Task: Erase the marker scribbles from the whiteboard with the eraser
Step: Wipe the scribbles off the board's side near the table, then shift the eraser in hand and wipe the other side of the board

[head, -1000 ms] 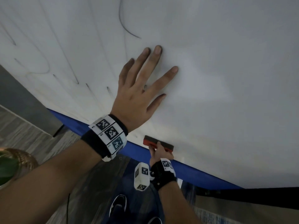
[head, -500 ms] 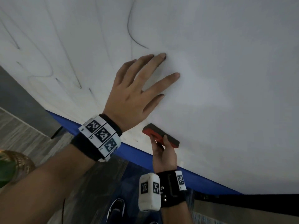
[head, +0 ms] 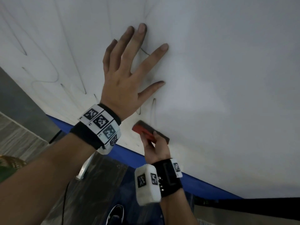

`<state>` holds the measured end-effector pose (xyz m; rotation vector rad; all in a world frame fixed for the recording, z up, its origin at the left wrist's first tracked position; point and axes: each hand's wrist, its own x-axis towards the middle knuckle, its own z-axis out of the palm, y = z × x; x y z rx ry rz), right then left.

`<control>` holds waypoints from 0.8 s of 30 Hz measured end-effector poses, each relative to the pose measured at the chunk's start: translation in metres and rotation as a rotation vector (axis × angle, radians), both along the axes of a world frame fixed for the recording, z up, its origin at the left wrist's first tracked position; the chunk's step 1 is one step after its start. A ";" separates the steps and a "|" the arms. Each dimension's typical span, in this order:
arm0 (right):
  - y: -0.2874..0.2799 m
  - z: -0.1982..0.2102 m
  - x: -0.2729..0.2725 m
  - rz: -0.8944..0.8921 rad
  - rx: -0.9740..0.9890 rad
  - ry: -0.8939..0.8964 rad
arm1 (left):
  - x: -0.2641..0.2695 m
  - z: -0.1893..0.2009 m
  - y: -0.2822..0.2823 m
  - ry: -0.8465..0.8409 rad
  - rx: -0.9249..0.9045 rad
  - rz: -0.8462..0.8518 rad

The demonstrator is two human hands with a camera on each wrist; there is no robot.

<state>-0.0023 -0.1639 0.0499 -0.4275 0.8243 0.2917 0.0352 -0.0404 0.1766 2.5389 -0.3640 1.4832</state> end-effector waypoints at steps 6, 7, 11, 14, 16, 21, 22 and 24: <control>-0.035 0.137 0.000 0.094 0.339 -0.177 | -0.015 0.018 0.027 0.082 0.112 -0.100; -0.046 0.157 -0.001 0.100 0.427 -0.224 | -0.017 0.024 0.034 0.100 0.119 -0.135; -0.071 0.229 -0.021 0.177 0.617 -0.461 | -0.030 0.056 0.063 0.104 -0.015 -0.168; -0.060 0.266 -0.035 0.346 0.117 -0.843 | -0.041 0.094 0.090 -0.012 -0.265 -0.108; -0.055 0.301 -0.038 0.273 -0.402 -1.190 | -0.050 0.124 0.102 -0.131 -0.345 -0.119; -0.054 0.411 -0.008 -0.186 -1.843 -1.726 | -0.060 0.224 0.077 -0.325 -0.357 -0.285; -0.052 0.431 0.001 -0.247 -2.048 -1.701 | -0.061 0.245 0.065 -0.341 -0.308 -0.344; -0.047 0.461 0.019 -0.223 -2.284 -1.632 | -0.053 0.279 0.043 -0.273 -0.170 -0.402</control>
